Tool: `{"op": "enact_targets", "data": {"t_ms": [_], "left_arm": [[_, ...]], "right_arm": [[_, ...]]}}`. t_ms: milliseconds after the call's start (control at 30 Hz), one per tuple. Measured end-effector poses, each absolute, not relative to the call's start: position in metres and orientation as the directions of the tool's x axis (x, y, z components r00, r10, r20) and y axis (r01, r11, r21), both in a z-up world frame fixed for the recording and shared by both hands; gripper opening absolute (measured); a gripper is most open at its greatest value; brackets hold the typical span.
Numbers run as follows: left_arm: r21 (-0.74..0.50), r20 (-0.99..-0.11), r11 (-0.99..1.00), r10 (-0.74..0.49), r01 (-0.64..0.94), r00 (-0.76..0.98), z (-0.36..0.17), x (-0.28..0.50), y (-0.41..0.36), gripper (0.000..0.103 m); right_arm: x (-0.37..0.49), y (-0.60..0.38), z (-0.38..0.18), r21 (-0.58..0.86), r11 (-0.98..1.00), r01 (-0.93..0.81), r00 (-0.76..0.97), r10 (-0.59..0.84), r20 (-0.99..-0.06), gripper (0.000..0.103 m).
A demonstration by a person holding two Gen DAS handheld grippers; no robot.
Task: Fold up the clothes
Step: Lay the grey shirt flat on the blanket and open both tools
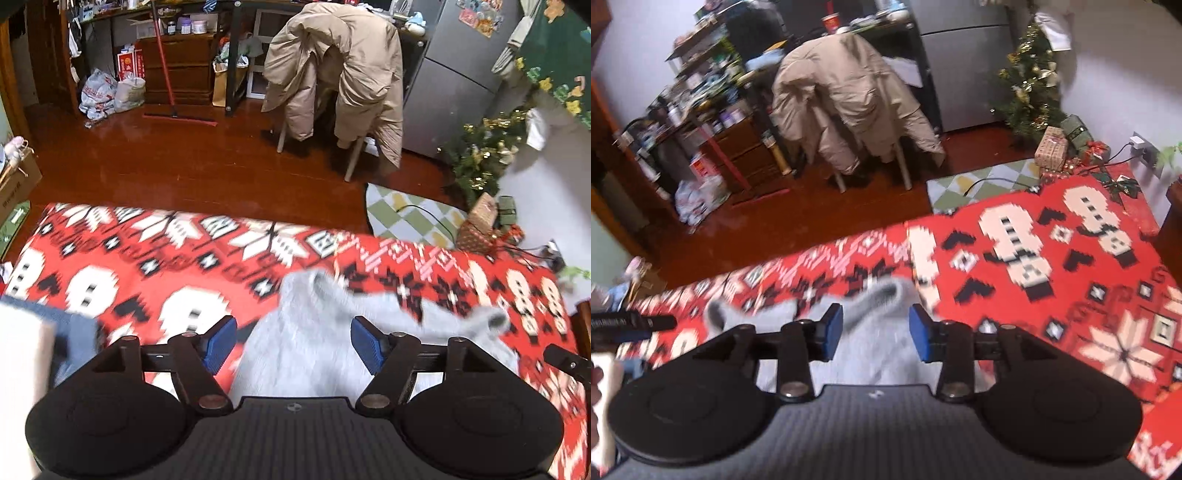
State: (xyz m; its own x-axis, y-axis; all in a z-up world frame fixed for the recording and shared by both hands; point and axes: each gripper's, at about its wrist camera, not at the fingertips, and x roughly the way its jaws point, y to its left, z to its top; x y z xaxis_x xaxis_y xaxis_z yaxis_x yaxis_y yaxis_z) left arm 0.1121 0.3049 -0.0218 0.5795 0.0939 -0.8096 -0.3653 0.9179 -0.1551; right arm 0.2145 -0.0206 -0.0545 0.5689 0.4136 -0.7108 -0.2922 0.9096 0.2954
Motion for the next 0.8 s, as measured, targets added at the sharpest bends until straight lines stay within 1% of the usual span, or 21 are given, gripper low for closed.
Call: {"op": "enact_targets", "data": {"t_ms": [100,167,200,233,300,400,500,600,667,800], "left_arm": [[-0.125,-0.820,0.928,0.103,-0.352,0.563,-0.028,0.075,0.313,0.067],[-0.129,-0.828,0.925,0.098,-0.357,0.552,-0.038,0.049,0.324,0.064],[-0.139,-0.837,0.920,0.088,-0.366,0.541,-0.044,0.038,0.330,0.061],[-0.149,-0.845,0.914,0.079,-0.376,0.528,-0.051,0.028,0.335,0.060],[-0.165,-0.856,0.904,0.067,-0.394,0.512,-0.062,0.012,0.344,0.057],[-0.194,-0.859,0.895,0.044,-0.402,0.510,-0.073,-0.007,0.353,0.056],[-0.228,-0.855,0.888,0.013,-0.400,0.518,-0.082,-0.013,0.357,0.056],[-0.240,-0.857,0.881,0.005,-0.407,0.516,-0.091,-0.014,0.358,0.056],[-0.243,-0.858,0.882,-0.001,-0.405,0.513,-0.097,-0.011,0.357,0.056],[-0.234,-0.853,0.896,-0.003,-0.377,0.523,-0.105,-0.006,0.348,0.056]], "right_arm": [[0.180,-0.049,-0.056,0.271,0.915,-0.298,0.543,0.396,-0.740,0.042],[0.160,-0.068,-0.065,0.252,0.924,-0.287,0.526,0.372,-0.765,0.037],[0.152,-0.078,-0.074,0.249,0.929,-0.274,0.514,0.360,-0.779,0.030],[0.145,-0.087,-0.083,0.246,0.934,-0.258,0.499,0.347,-0.794,0.026],[0.131,-0.101,-0.101,0.235,0.944,-0.233,0.481,0.322,-0.815,0.026],[0.113,-0.113,-0.121,0.193,0.959,-0.209,0.490,0.273,-0.828,0.026],[0.104,-0.115,-0.131,0.169,0.963,-0.209,0.503,0.254,-0.826,0.026],[0.095,-0.108,-0.136,0.099,0.969,-0.227,0.539,0.210,-0.816,0.027],[0.093,-0.102,-0.136,0.054,0.973,-0.225,0.561,0.175,-0.809,0.024],[0.093,-0.099,-0.136,0.028,0.974,-0.226,0.592,0.160,-0.790,0.024]]}}
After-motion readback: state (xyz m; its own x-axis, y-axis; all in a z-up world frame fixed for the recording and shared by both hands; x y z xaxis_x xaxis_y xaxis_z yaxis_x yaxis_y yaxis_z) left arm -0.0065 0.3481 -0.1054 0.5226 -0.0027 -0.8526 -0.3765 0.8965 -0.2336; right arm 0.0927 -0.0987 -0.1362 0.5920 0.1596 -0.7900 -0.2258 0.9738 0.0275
